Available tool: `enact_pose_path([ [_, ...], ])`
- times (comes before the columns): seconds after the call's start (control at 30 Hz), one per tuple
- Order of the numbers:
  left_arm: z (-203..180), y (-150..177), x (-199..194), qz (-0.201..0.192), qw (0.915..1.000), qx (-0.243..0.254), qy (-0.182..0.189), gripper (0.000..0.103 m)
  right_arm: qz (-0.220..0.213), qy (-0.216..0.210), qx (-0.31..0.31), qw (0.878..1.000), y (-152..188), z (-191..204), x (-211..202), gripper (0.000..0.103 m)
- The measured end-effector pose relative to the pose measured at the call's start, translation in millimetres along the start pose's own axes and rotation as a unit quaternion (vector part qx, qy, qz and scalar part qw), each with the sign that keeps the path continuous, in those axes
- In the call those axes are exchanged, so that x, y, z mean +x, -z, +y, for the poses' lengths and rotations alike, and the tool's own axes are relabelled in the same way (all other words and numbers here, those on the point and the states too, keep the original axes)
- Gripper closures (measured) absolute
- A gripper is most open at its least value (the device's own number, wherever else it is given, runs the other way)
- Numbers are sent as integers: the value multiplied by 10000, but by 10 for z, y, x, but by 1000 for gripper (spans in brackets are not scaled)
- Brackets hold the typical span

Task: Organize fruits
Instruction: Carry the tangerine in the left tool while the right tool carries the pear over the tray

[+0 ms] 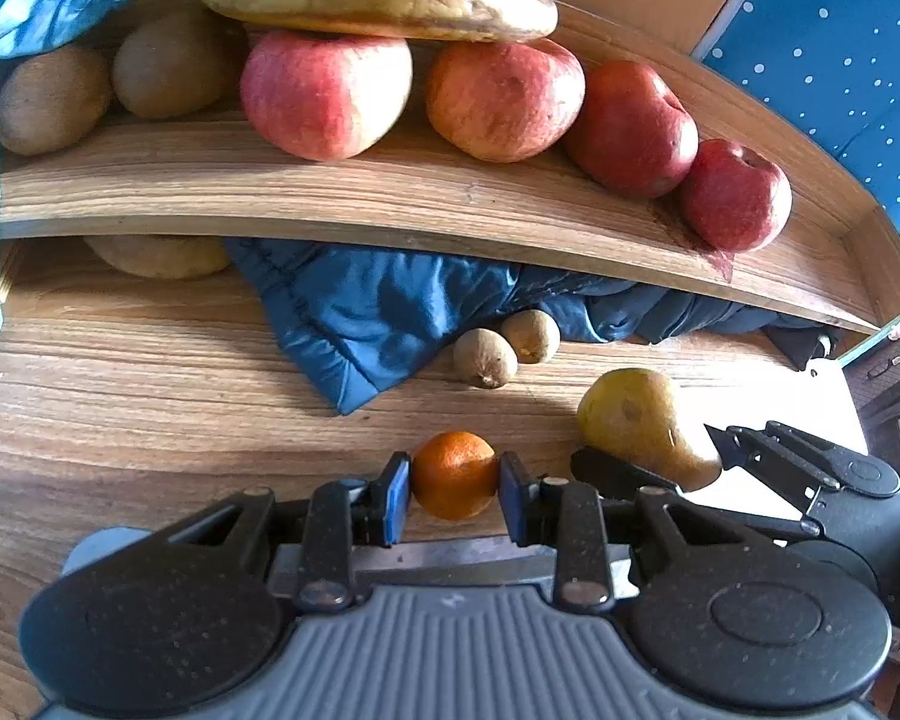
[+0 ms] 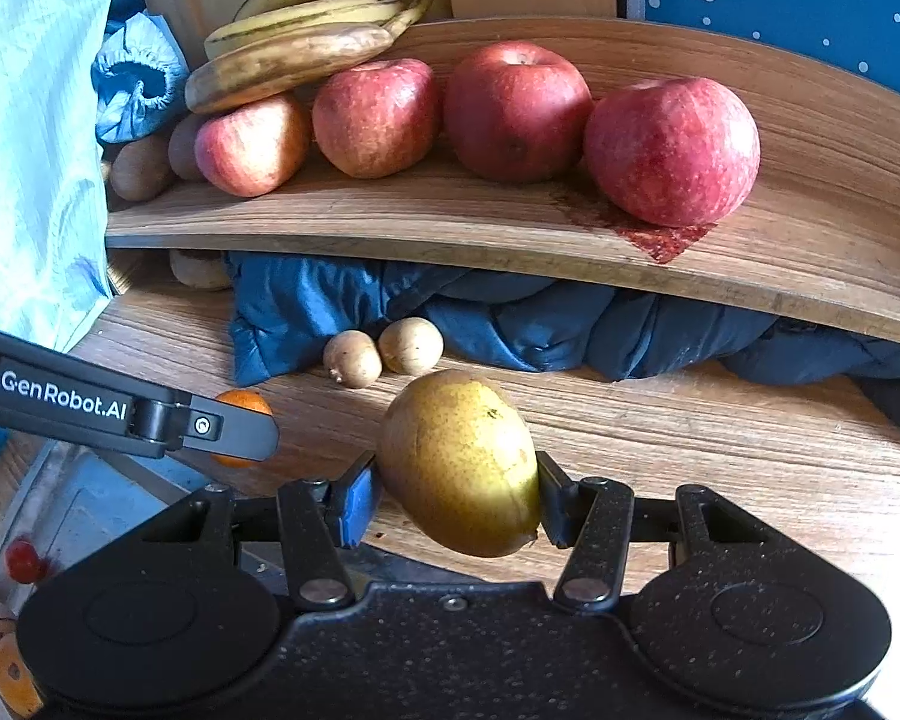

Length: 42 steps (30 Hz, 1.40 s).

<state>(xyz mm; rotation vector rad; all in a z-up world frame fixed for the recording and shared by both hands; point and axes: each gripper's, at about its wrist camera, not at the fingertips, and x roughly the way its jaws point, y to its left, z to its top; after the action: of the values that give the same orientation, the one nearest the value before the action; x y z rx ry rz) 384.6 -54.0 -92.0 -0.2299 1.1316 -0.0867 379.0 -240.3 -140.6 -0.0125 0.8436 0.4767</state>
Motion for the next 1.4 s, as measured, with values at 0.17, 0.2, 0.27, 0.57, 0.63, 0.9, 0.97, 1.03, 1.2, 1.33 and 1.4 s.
enact_pose_path([
  [0.17, 47, 27, -69, -20, 10000, 3, -3, 69, -63, -15, -13, 10000, -2, 79, -51, 48],
  [0.2, 54, 32, -79, -23, 10000, 4, -1, 69, -75, -16, -15, 10000, -3, 95, -65, 48],
  [0.27, 62, 43, -101, -36, 10000, 11, 6, 69, -93, -16, -16, 10000, -2, 122, -95, 48],
  [0.57, 130, 120, -211, -78, 9999, 67, 47, 69, -148, -51, -80, 9998, 25, 325, -216, 48],
  [0.63, 154, 147, -240, -79, 9999, 84, 47, 69, -152, -74, -100, 9998, 43, 382, -239, 48],
  [0.9, 284, 245, -372, -18, 10000, 28, -3, 69, -109, -188, -221, 9995, 98, 635, -290, 48],
  [0.97, 325, 270, -404, -38, 10000, 1, 2, 69, -99, -214, -238, 9994, 105, 687, -296, 48],
  [1.03, 369, 302, -433, -30, 10000, -21, -19, 69, -86, -238, -267, 9993, 117, 744, -305, 48],
  [1.2, 465, 369, -498, 17, 9999, -47, -124, 69, -54, -282, -321, 9991, 155, 850, -313, 48],
  [1.33, 539, 421, -549, 33, 9998, -84, -172, 69, -5, -311, -374, 9988, 187, 941, -309, 48],
  [1.4, 575, 445, -579, 43, 9997, -114, -226, 69, 15, -329, -407, 9986, 206, 993, -310, 48],
])
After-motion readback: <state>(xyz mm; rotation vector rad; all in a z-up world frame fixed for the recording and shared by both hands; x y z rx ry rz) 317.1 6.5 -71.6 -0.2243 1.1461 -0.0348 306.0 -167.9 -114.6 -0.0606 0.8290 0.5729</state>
